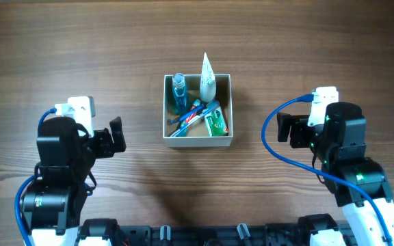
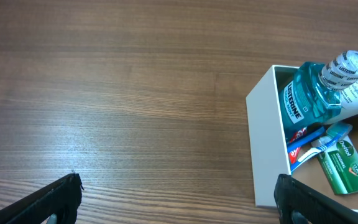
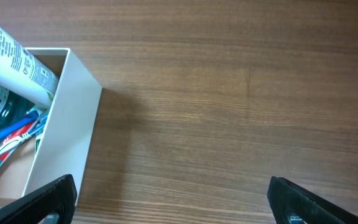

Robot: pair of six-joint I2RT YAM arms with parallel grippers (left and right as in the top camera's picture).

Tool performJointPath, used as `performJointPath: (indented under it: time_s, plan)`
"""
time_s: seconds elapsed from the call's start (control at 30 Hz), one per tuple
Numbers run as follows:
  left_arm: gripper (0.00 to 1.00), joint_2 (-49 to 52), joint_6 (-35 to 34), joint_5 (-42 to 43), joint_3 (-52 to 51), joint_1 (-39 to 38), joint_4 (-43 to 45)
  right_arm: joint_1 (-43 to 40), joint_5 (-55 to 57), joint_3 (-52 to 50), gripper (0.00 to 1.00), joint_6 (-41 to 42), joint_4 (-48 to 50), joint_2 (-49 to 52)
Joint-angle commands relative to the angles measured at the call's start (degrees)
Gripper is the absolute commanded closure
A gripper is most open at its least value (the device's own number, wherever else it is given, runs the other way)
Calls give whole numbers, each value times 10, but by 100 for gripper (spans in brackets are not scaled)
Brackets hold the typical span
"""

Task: Pack container

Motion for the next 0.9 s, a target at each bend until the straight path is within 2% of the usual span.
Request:
performJointPath:
  time_s: [0.0,0.07,0.17,0.3,0.43,0.57,0.63,0.73,0.8,0.87]
  plan:
    - [0,-1,-7,11,-4,5,0,1,-2,-2,0,8,-8,-78]
    - [0,-1,-7,11,-4,5,0,1,-3,-8,0,8,-39,-165]
    - [0,-1,-7,11,-4,5,0,1,-26,-77,0,8,-52,-292]
    - [0,-1,-7,11,-4,5,0,1,-66,-215,0,13,32,-430]
    - [0,-1,-7,11,-4,5,0,1,-58,-326,0,-3,240,-482]
    - [0,-1,-7,11,-4,5,0,1,-58,-415,0,-72,450,-490]
    - [0,-1,-7,11,-4,5,0,0,-58,-444,0,-100,497,-490]
    - [0,-1,-7,11,-4,5,0,-10,-54,-443,0,-113,467,-490]
    - [0,-1,-7,11,-4,5,0,-16,-55,-443,0,-83,380,-490]
    - [0,-1,-7,11,-4,5,0,-16,-54,-443,0,-78,380,-490]
